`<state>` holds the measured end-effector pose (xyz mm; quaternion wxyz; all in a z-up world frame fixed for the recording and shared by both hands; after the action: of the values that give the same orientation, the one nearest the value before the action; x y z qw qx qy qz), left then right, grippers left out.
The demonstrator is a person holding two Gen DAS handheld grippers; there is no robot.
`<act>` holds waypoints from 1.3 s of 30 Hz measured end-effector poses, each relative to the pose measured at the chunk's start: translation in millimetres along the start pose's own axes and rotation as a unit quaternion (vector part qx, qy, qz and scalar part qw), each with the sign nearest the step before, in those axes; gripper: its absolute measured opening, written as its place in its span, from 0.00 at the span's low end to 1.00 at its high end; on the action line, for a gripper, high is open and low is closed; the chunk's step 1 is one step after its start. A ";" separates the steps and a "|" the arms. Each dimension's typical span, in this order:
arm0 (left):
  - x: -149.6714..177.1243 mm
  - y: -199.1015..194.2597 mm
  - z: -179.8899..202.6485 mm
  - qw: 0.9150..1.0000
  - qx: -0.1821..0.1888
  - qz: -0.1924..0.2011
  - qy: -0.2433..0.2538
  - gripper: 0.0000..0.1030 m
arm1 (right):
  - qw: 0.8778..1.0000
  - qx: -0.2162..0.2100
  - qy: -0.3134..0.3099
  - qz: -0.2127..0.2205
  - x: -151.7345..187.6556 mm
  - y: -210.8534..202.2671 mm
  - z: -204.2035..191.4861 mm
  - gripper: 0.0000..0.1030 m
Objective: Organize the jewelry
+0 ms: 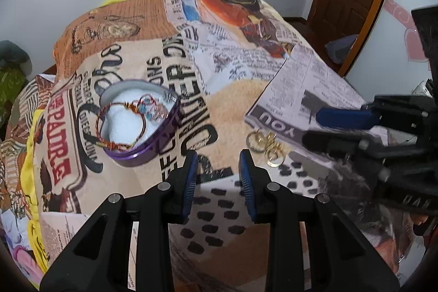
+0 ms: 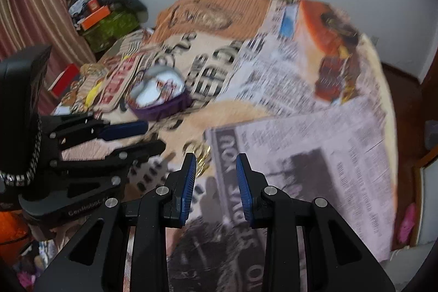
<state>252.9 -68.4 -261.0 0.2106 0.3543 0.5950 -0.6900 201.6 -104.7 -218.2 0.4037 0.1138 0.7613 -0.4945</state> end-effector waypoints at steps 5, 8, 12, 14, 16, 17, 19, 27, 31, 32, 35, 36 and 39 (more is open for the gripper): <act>7.0 -0.9 -9.3 1.000 -0.001 -0.005 -0.011 0.30 | 0.999 -0.014 -0.023 -0.028 18.8 15.1 -13.7 0.26; 9.0 -2.1 -13.0 1.000 -0.003 -0.004 -0.012 0.30 | 0.999 -0.013 -0.037 -0.026 18.4 18.8 -18.3 0.26; 9.3 -4.0 -12.2 1.000 -0.002 0.001 -0.005 0.30 | 0.999 -0.013 -0.044 -0.026 17.5 24.9 -19.2 0.26; 8.3 -5.0 -11.2 1.000 0.000 0.005 -0.003 0.30 | 0.998 -0.013 -0.047 -0.025 16.6 27.1 -20.0 0.26; 7.2 -5.6 -9.9 1.000 0.003 0.008 -0.003 0.30 | 0.999 -0.015 -0.045 -0.023 16.2 27.9 -19.2 0.26; 6.8 -5.9 -9.3 1.000 0.005 0.008 -0.004 0.30 | 0.999 -0.014 -0.045 -0.023 15.8 28.7 -18.9 0.24; 6.0 -6.4 -8.7 1.000 0.008 0.009 -0.008 0.30 | 0.999 -0.013 -0.043 -0.023 15.1 29.8 -17.8 0.17; 0.9 -9.4 -5.3 1.000 0.020 0.013 -0.011 0.30 | 0.999 -0.016 -0.029 -0.014 12.9 23.7 -15.5 0.05; -3.8 -9.2 1.7 0.999 0.028 0.014 -0.004 0.30 | 1.000 -0.016 -0.020 -0.005 13.0 14.6 -10.1 0.05; -4.8 -8.4 3.7 0.999 0.030 0.014 -0.002 0.30 | 1.000 -0.013 -0.021 -0.002 12.9 11.7 -7.9 0.05; -7.0 -4.8 9.0 0.999 0.035 0.013 0.000 0.30 | 1.000 -0.004 -0.020 0.008 11.5 3.3 -0.2 0.05; -7.8 -2.6 11.5 0.999 0.039 0.010 0.000 0.30 | 1.000 -0.003 -0.017 0.010 10.6 1.6 2.7 0.05; -8.9 2.3 16.8 0.999 0.044 0.005 0.002 0.30 | 1.000 0.006 -0.001 0.018 9.0 -4.8 17.1 0.05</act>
<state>256.3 -86.3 -255.3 0.1971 0.3680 0.5629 -0.7134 201.6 -123.4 -224.7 0.4126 0.1298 0.7558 -0.4915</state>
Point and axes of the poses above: each gripper's, at about its wrist camera, not at the fingertips, and y roughly the way its jaws point, z to its right, x to its underside, the point moved 10 cm from there along y, roughly the way its jaws point, and after that the axes turned 13 degrees about z, right-handed, at the moved point
